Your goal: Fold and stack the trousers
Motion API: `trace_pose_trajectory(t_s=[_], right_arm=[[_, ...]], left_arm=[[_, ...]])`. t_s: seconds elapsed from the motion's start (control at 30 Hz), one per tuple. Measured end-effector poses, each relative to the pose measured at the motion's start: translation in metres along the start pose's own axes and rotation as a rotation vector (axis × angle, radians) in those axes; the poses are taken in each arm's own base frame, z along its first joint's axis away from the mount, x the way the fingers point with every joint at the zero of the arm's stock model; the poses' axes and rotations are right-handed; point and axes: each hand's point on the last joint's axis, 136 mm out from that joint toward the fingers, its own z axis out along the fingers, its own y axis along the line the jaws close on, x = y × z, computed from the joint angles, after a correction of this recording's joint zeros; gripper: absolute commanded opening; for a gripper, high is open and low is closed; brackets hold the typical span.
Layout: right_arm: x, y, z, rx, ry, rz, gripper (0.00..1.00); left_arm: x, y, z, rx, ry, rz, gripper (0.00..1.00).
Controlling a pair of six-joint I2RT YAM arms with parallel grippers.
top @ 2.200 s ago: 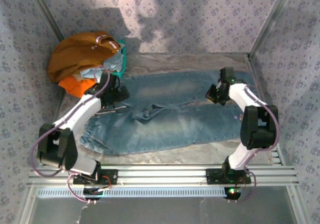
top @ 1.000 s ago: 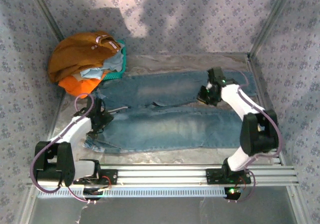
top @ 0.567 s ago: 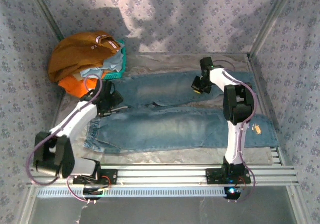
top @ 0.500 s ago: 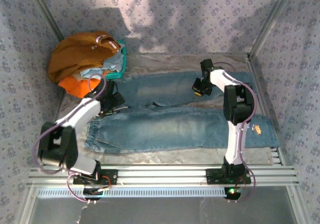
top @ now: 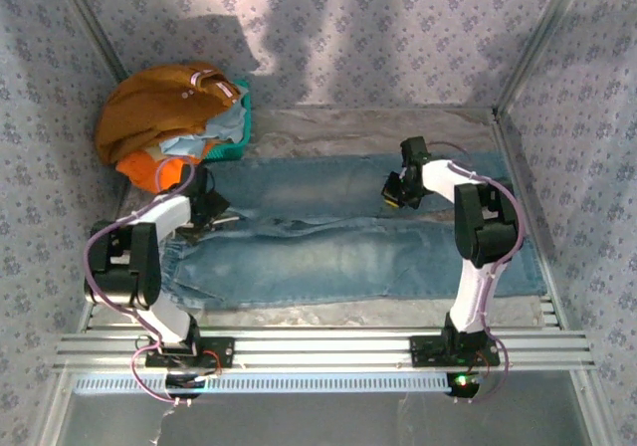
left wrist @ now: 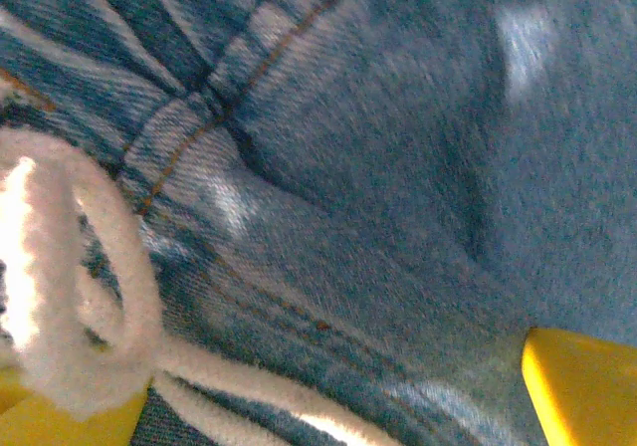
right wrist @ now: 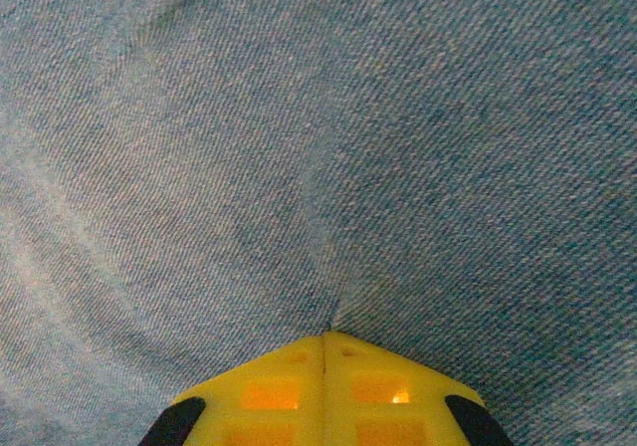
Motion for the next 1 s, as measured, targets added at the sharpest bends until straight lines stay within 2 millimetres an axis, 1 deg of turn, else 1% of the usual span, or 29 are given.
trace_pose_trajectory(t_s=[0.07, 0.13, 0.27, 0.43, 0.5, 0.57, 0.67, 0.73, 0.8, 0.83, 0.9, 0.93, 1.0], right_arm=[[0.002, 0.002, 0.0, -0.008, 0.008, -0.003, 0.0], [0.003, 0.004, 0.0, -0.014, 0.019, 0.0, 0.0], [0.001, 0.005, -0.003, -0.005, 0.034, 0.006, 0.0], [-0.006, 0.005, -0.015, 0.006, 0.037, 0.008, 0.0], [-0.006, 0.004, -0.022, 0.014, 0.029, 0.003, 0.0], [-0.008, 0.003, -0.032, 0.019, 0.017, -0.001, 0.0], [-0.02, -0.003, -0.044, 0.019, -0.008, 0.012, 0.0], [-0.037, -0.015, -0.049, 0.022, -0.031, 0.05, 0.0], [-0.058, -0.032, -0.051, 0.029, -0.054, 0.101, 0.0], [-0.07, -0.045, -0.05, 0.035, -0.066, 0.136, 0.0], [-0.084, -0.066, -0.045, 0.049, -0.074, 0.194, 0.0], [-0.089, -0.079, -0.041, 0.059, -0.071, 0.228, 0.0], [-0.09, -0.099, -0.035, 0.076, -0.057, 0.284, 0.0]], left_arm=[[-0.007, 0.007, 0.0, -0.005, -0.007, -0.028, 0.98], [-0.01, 0.008, 0.001, -0.003, -0.006, -0.038, 0.99], [-0.009, 0.006, -0.001, 0.002, 0.006, -0.024, 1.0], [-0.006, 0.005, -0.004, 0.011, 0.029, 0.007, 1.0], [-0.006, 0.006, -0.011, 0.018, 0.033, 0.017, 0.99], [-0.007, 0.006, -0.022, 0.028, 0.024, 0.029, 1.0], [-0.007, -0.001, -0.041, 0.055, 0.009, 0.057, 1.0], [-0.005, -0.013, -0.05, 0.082, 0.003, 0.093, 1.0], [-0.001, -0.027, -0.057, 0.107, 0.001, 0.134, 1.0], [0.001, -0.034, -0.06, 0.119, 0.001, 0.152, 1.0], [0.006, -0.05, -0.062, 0.139, 0.004, 0.192, 1.0], [0.009, -0.059, -0.061, 0.146, 0.01, 0.211, 1.0], [0.016, -0.072, -0.056, 0.149, 0.025, 0.243, 1.0]])
